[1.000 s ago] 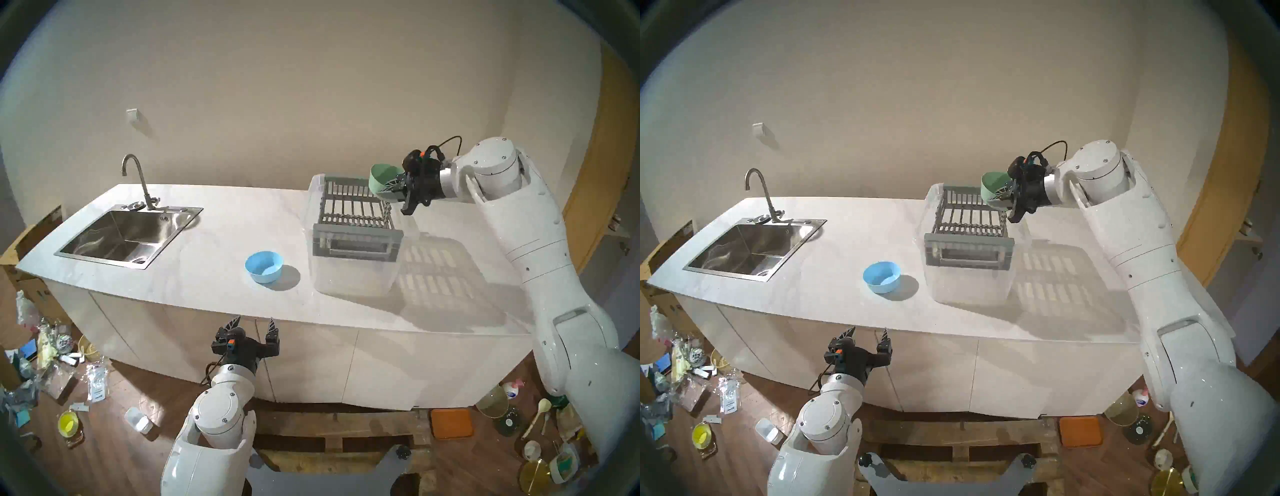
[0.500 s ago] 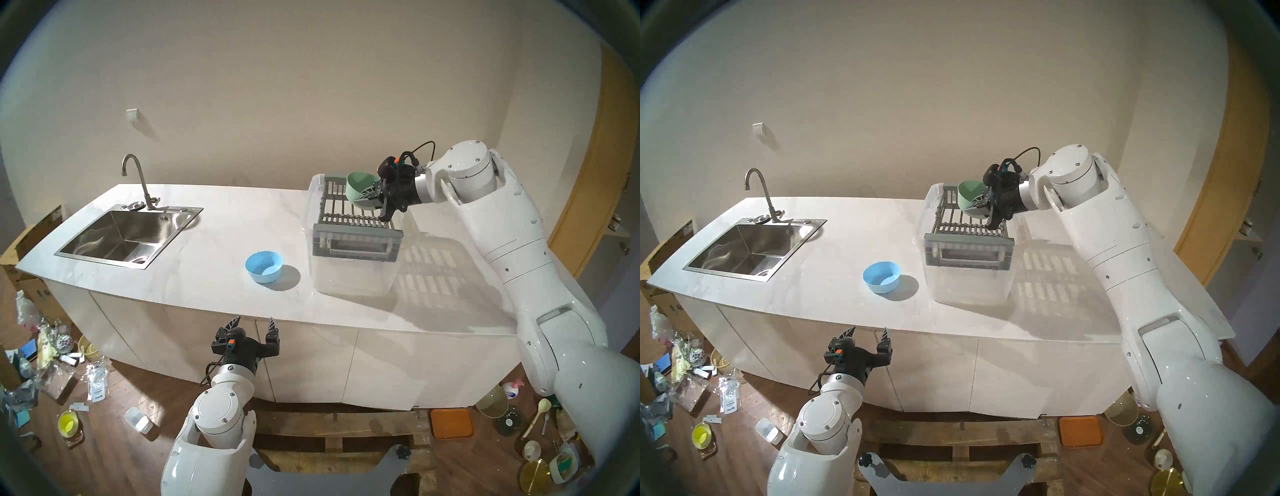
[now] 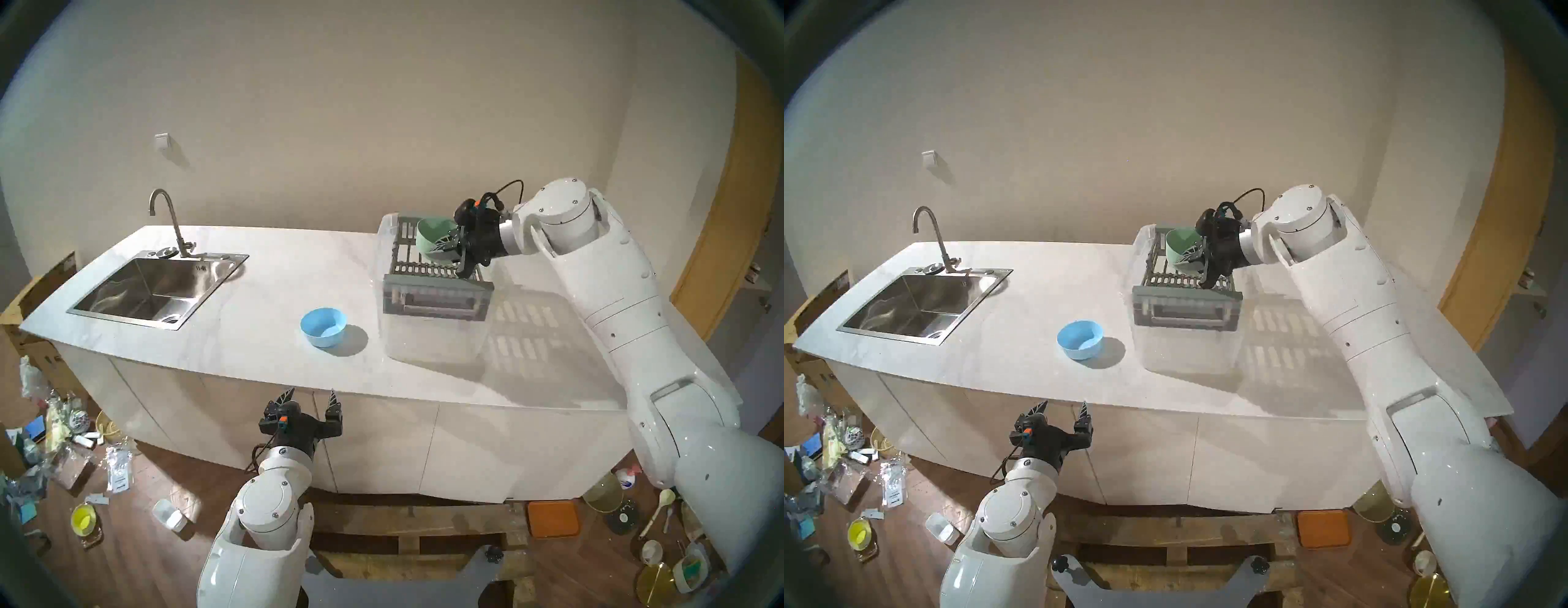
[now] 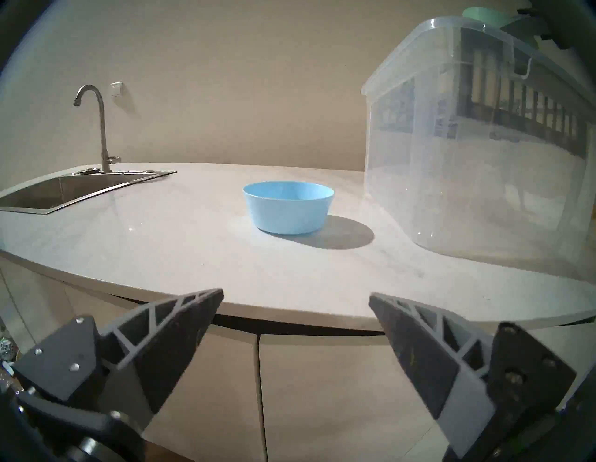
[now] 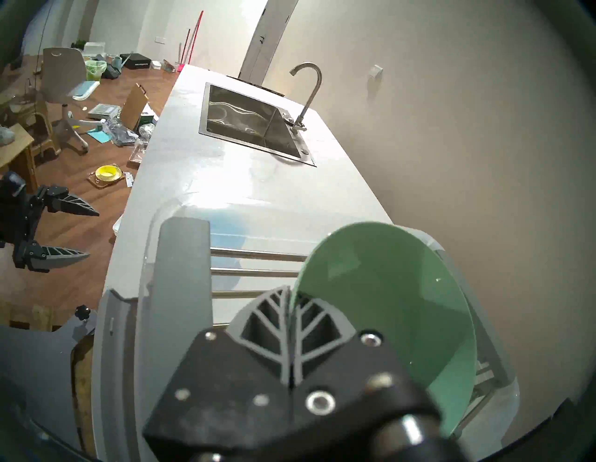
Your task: Place the plate or bowl neatly into the plate slot of the drying rack
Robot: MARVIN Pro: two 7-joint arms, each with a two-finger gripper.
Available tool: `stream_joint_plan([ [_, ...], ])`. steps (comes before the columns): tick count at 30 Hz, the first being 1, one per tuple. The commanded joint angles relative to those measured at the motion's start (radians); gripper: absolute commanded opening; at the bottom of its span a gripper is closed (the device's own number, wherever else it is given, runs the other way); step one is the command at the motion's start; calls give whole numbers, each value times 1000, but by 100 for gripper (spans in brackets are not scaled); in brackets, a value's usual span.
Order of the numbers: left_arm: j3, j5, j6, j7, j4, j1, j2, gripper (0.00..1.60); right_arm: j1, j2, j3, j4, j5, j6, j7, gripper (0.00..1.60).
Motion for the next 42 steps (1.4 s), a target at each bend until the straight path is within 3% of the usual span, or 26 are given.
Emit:
stream_joint_plan([
  [1, 2, -3, -6, -4, -27, -5, 0, 160, 41, -21, 5, 27, -7, -22, -21, 0],
  [19, 2, -3, -6, -4, -27, -5, 0, 160, 57, -41, -8, 85, -11, -67, -11, 0],
  [20, 2, -3, -6, -4, -27, -5, 0, 160, 52, -39, -7, 76, -11, -67, -10, 70],
  [22, 2, -3, -6, -4, -27, -5, 0, 160, 49, -36, -7, 70, -11, -67, -9, 70],
  [23, 2, -3, -6, -4, -27, -5, 0, 160, 46, -34, -7, 65, -12, -67, -9, 126],
  [24, 2, -3, -6, -4, -27, -5, 0, 160, 46, -34, -7, 65, -12, -67, -9, 126],
  [25, 2, -3, -6, -4, -27, -5, 0, 160, 40, -32, -6, 57, -12, -69, -11, 156],
  [35, 2, -3, -6, -4, -27, -5, 0, 160, 4, -15, 36, -15, 0, -49, -32, 160],
  [40, 2, -2, -6, -3, -26, -6, 0, 160, -3, -16, 88, -37, 6, -41, -73, 160],
  [42, 2, -2, -7, -3, -24, -7, 0, 160, 1, -28, 140, -36, 9, -30, -124, 160],
])
